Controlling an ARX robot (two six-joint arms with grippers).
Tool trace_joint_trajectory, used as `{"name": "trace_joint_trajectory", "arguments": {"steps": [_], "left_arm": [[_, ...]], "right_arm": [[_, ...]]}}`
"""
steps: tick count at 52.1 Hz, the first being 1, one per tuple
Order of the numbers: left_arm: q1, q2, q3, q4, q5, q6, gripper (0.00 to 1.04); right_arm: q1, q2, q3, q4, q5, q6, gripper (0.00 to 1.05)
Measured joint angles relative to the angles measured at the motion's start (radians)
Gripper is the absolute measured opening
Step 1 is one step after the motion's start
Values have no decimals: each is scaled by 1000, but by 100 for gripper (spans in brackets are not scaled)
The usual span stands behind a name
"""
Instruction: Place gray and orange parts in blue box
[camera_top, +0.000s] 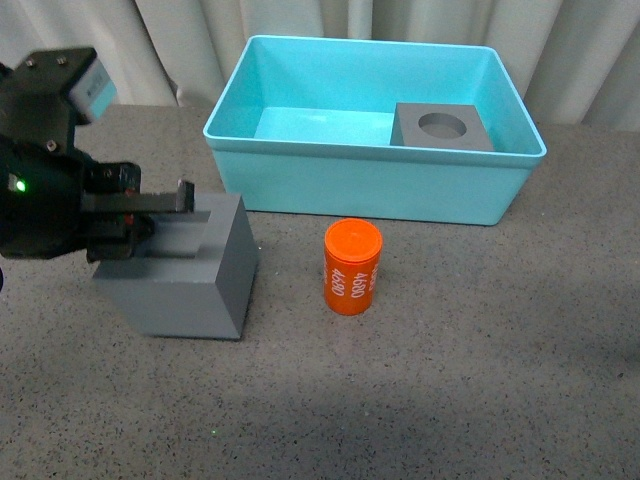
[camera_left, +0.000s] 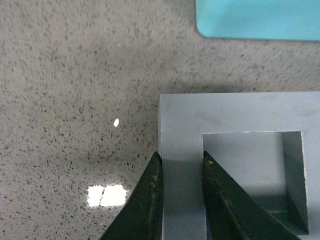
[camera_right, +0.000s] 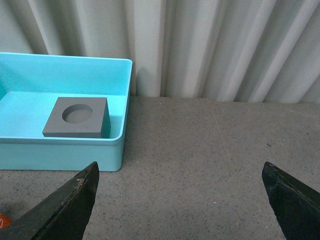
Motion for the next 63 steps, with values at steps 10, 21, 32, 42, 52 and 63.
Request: {"name": "trace_joint_trajectory", "arguments": {"steps": [10, 21, 32, 42, 52, 63], "left_arm": [[-41, -140, 25, -2, -16, 26, 17], [-64, -185, 143, -12, -57, 13, 17], [-64, -93, 307, 45, -109, -22, 17], [-67, 56, 463, 14, -129, -73, 17], [-69, 230, 577, 12, -123, -67, 17], [-58, 343, 638, 4, -143, -20, 17]], "right_arm": [[0, 0, 0, 0, 0, 0, 95], [0, 0, 0, 0, 0, 0, 95], [0, 0, 0, 0, 0, 0, 95], [0, 0, 0, 0, 0, 0, 95], [0, 0, 0, 0, 0, 0, 95], [0, 0, 0, 0, 0, 0, 95]]}}
